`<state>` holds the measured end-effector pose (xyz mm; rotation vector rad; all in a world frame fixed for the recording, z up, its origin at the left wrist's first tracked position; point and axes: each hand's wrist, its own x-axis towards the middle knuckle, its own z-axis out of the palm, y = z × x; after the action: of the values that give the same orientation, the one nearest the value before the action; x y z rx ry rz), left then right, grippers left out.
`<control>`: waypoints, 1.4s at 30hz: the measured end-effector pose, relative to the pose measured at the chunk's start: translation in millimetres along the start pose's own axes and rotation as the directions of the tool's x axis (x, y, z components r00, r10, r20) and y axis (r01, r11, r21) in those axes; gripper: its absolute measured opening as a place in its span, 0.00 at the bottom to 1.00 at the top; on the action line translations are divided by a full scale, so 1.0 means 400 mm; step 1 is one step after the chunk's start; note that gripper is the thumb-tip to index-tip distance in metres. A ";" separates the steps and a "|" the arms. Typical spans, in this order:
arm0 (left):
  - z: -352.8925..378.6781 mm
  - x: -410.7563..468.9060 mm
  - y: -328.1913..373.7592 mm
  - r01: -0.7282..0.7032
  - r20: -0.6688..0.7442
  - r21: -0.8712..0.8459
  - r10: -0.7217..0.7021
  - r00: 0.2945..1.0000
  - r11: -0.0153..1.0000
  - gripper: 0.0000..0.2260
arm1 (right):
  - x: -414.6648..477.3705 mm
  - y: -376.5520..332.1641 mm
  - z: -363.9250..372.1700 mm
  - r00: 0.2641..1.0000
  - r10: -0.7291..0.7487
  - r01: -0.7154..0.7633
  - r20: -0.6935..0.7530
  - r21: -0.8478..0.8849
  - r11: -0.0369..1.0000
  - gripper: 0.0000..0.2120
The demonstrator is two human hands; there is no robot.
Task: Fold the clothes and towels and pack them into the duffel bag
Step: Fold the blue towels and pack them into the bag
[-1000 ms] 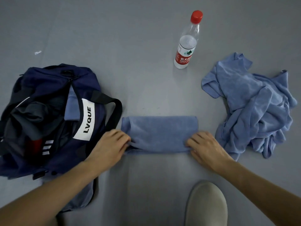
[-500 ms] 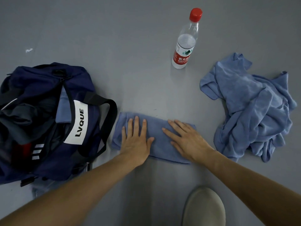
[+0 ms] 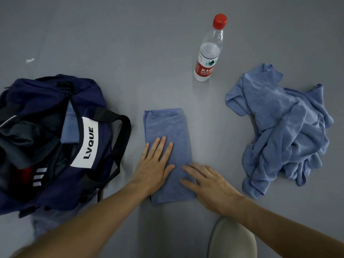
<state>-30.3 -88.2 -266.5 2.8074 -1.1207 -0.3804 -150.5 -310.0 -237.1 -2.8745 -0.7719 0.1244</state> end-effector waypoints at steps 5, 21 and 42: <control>-0.007 0.024 -0.033 -0.064 0.068 0.055 0.060 0.996 0.996 0.33 | -0.010 0.006 0.016 0.993 -0.031 0.038 0.117 -0.056 0.998 0.29; -0.110 -0.085 0.010 0.140 -0.020 -0.618 -0.194 0.981 0.774 0.11 | 0.138 -0.018 -0.084 0.575 0.773 -0.717 0.267 0.620 0.319 0.21; -0.065 0.016 -0.066 -0.240 -0.135 -0.088 0.227 0.965 0.967 0.30 | 0.139 0.053 -0.030 0.940 0.329 -0.336 0.091 0.090 0.937 0.27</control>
<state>-1.5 -73.7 -247.4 2.5336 -1.3427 -0.2314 -90.6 -301.8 -231.2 -2.8855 -0.2707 0.3056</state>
